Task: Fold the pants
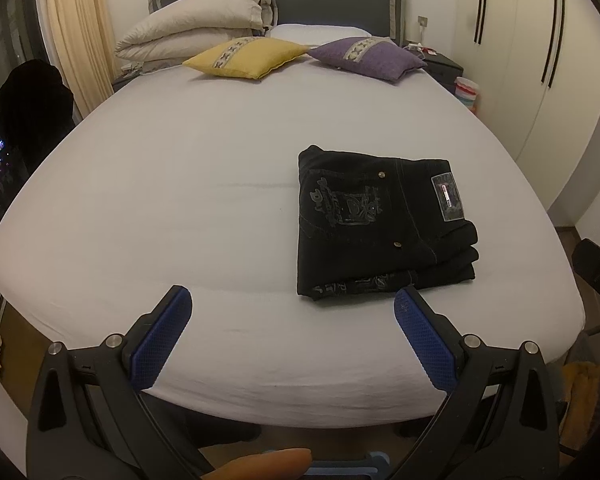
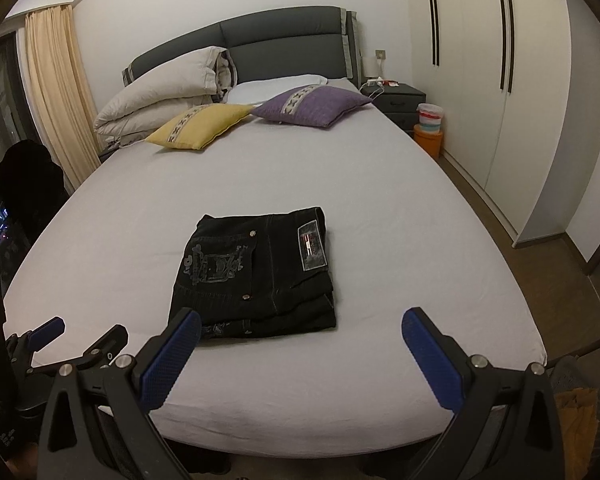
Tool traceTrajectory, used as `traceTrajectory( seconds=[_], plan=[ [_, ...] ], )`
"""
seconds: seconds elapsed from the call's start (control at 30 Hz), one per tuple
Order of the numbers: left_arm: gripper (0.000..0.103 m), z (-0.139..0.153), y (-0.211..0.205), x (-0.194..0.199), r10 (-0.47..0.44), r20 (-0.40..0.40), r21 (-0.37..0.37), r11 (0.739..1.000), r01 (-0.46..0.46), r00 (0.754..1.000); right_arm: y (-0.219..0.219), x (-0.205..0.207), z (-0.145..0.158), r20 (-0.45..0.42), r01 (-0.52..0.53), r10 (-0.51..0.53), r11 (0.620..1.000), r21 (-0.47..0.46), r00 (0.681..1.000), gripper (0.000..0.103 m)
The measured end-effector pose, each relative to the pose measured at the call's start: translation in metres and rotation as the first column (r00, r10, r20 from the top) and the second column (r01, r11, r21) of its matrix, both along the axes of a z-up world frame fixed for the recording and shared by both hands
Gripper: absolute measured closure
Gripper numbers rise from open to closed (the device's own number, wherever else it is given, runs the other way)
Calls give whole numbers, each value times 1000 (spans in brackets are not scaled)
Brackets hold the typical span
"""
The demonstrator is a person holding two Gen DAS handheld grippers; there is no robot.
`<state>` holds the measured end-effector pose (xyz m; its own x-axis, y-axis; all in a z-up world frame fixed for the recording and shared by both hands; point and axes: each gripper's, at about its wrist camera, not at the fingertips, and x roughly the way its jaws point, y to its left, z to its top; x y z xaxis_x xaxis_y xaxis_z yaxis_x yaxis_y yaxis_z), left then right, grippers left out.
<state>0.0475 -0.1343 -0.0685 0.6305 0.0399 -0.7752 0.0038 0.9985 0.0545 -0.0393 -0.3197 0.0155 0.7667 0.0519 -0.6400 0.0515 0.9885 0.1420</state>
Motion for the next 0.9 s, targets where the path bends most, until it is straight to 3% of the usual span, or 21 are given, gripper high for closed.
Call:
traceTrajectory(
  seconds=[0.9],
  plan=[
    [0,-4,2,4,5,-11,-6,1000,-5,1000,5,4,-6,-39,-26,26,1000,2,999,0]
  ],
)
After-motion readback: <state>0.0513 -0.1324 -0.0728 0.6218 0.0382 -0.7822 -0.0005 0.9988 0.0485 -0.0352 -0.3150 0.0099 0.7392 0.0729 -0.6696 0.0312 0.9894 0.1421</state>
